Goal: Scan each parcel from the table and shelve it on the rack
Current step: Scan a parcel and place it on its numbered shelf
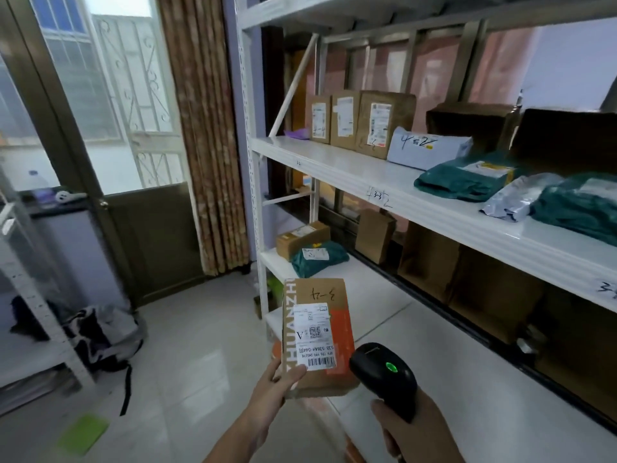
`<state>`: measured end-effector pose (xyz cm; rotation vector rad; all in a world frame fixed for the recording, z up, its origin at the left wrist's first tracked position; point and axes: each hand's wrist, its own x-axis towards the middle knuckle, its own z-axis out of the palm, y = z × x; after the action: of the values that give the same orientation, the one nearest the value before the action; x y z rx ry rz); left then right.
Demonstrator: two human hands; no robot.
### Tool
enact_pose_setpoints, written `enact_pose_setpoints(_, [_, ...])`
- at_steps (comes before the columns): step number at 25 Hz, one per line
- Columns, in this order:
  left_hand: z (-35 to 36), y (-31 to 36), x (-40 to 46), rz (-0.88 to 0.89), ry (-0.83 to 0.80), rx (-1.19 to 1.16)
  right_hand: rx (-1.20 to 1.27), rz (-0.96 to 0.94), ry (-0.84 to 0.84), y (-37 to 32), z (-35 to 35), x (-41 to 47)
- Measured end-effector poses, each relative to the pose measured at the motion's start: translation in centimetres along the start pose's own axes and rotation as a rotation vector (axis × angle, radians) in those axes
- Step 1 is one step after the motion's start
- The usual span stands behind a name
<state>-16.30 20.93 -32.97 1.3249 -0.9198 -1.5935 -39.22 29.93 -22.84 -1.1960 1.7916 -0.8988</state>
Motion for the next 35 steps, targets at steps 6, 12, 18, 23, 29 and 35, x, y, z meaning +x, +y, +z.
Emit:
enact_pose_setpoints(6, [-3.3,2.5,9.2,-0.058,-0.062,0.051,-0.068,0.037,-0.056,-3.6,3.8,8.1])
enact_pose_setpoints(12, [-7.5,5.3,20.7,-0.084,-0.149,0.134,-0.020,0.097,0.012,-7.9,8.9,14.6])
enact_pose_setpoints(18, [-8.3,6.9,31.6,-0.128,-0.238,0.199,-0.028,0.185,0.089,-11.1,11.6,20.5])
enact_pose_setpoints(23, [-5.3,8.7,39.5,-0.188,-0.293,0.227,-0.022,0.208,0.171,-11.5,11.2,26.9])
enact_pose_setpoints(29, [-1.9,10.1,49.0,-0.197,-0.409,0.257,-0.003,0.261,0.255,-11.2,10.8,34.1])
enact_pose_setpoints(35, [-1.1,9.2,59.1,-0.269,-0.455,0.243,-0.002,0.351,0.326,-12.0,11.5,39.1])
